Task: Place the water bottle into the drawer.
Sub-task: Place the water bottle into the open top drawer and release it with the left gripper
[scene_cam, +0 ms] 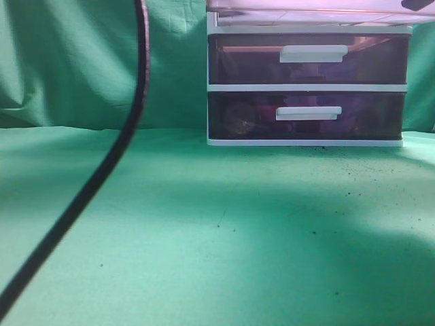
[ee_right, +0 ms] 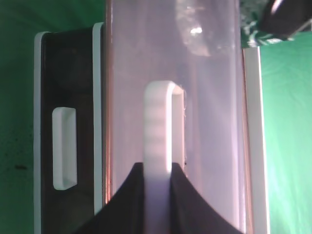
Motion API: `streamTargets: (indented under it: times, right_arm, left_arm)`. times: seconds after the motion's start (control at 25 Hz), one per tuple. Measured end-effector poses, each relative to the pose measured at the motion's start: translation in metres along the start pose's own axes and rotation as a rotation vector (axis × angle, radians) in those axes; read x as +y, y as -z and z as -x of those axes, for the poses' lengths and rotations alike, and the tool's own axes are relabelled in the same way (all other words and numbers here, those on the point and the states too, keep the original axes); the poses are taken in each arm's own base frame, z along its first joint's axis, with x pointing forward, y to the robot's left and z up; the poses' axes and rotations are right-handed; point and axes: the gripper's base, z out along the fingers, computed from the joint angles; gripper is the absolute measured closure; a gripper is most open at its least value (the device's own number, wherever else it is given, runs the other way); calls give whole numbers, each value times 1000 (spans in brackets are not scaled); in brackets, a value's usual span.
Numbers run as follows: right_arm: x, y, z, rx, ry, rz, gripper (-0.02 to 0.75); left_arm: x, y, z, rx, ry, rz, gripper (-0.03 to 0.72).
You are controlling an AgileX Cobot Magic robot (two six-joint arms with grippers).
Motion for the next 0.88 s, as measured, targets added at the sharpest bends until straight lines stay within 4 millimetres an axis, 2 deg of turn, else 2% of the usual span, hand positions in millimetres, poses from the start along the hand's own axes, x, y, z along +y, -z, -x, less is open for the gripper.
streamTargets:
  times: [0.16, 0.28, 0.32, 0.36, 0.44, 0.52, 0.68, 0.72, 0.88]
  right_arm:
    - [0, 0, 0, 1, 0, 2, 653]
    - [1, 0, 0, 2, 8, 8, 653]
    - [1, 0, 0, 2, 8, 8, 653]
    - [1, 0, 0, 2, 8, 8, 653]
    - [1, 0, 0, 2, 8, 8, 653]
    - [2, 0, 0, 3, 0, 14, 653]
    - [2, 0, 0, 3, -15, 14, 653]
    - [2, 0, 0, 3, -17, 14, 653]
    - [2, 0, 0, 3, -22, 14, 653]
  left_arm:
    - [9, -8, -11, 67, 186, -11, 389]
    - [12, -9, -11, 82, 273, -23, 389]
    - [12, -8, -10, 83, 276, -24, 327]
    - [11, -8, -10, 85, 277, -27, 328]
    - [11, -8, -10, 82, 249, -35, 230]
    - [10, -8, -9, 82, 223, -43, 178]
    - [9, -8, -9, 83, 183, -60, 191]
    - [8, -8, -8, 80, 184, -65, 150]
    - [8, -8, -3, 18, 172, -92, 165]
